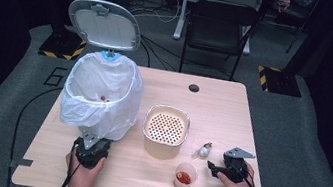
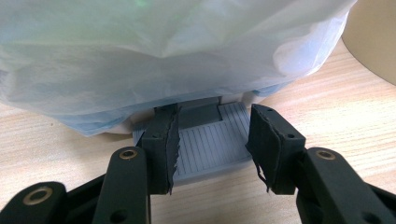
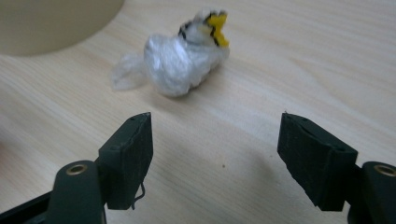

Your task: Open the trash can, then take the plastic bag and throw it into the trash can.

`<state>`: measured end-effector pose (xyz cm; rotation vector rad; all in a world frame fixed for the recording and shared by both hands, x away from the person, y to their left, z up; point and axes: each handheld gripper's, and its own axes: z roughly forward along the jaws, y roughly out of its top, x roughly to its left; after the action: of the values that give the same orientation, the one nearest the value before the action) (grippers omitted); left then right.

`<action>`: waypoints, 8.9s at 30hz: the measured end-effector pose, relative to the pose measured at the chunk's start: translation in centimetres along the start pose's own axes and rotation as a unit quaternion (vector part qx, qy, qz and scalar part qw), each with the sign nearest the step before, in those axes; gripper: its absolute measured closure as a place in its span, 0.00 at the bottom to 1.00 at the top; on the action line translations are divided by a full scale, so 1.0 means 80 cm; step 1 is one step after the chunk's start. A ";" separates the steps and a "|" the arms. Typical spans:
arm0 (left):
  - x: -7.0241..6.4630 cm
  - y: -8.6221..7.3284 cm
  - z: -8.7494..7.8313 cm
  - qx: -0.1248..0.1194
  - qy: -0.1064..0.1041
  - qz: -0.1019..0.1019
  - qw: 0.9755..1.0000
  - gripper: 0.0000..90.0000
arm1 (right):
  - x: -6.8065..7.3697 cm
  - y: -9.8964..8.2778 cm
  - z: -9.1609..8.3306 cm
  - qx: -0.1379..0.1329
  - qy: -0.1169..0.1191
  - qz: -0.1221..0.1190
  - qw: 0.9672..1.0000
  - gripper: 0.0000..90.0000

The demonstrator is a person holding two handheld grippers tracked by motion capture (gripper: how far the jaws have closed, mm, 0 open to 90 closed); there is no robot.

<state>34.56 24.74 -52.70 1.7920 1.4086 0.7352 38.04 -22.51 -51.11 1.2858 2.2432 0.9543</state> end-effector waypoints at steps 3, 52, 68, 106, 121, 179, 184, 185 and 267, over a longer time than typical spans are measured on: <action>0.000 0.000 0.000 0.000 0.000 -0.001 1.000 0.59 | 0.003 0.009 -0.013 -0.019 0.006 0.006 1.000 0.33; -0.001 0.000 0.001 -0.006 -0.001 -0.005 1.000 0.59 | 0.020 0.075 0.069 0.018 0.059 0.050 0.997 0.41; -0.001 0.000 0.001 -0.006 -0.001 -0.004 1.000 0.59 | 0.026 0.083 0.070 0.016 0.032 0.003 0.999 0.66; -0.001 0.000 0.001 -0.006 -0.002 -0.004 1.000 0.59 | 0.054 0.095 -0.057 -0.069 0.124 0.018 0.990 0.67; 0.000 0.000 0.001 -0.003 -0.003 -0.003 1.000 0.59 | 0.067 0.128 -0.085 -0.083 0.129 -0.009 0.988 0.68; -0.002 0.000 0.002 -0.009 -0.002 -0.013 1.000 0.59 | 0.164 0.368 -0.157 -0.108 0.206 -0.174 0.957 0.69; -0.002 0.000 0.002 -0.008 -0.002 -0.012 1.000 0.59 | 0.183 0.376 -0.144 -0.111 0.223 -0.177 0.952 0.69; -0.002 0.000 0.002 -0.008 -0.001 -0.012 1.000 0.59 | 0.187 0.378 -0.142 -0.112 0.225 -0.177 0.952 0.69; 0.000 0.000 0.001 -0.011 0.004 0.003 1.000 0.59 | 0.266 0.402 -0.050 -0.137 0.196 -0.189 0.952 0.45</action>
<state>34.66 24.76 -52.74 1.7795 1.3969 0.7590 44.08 5.60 -25.13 0.5513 2.4045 1.3973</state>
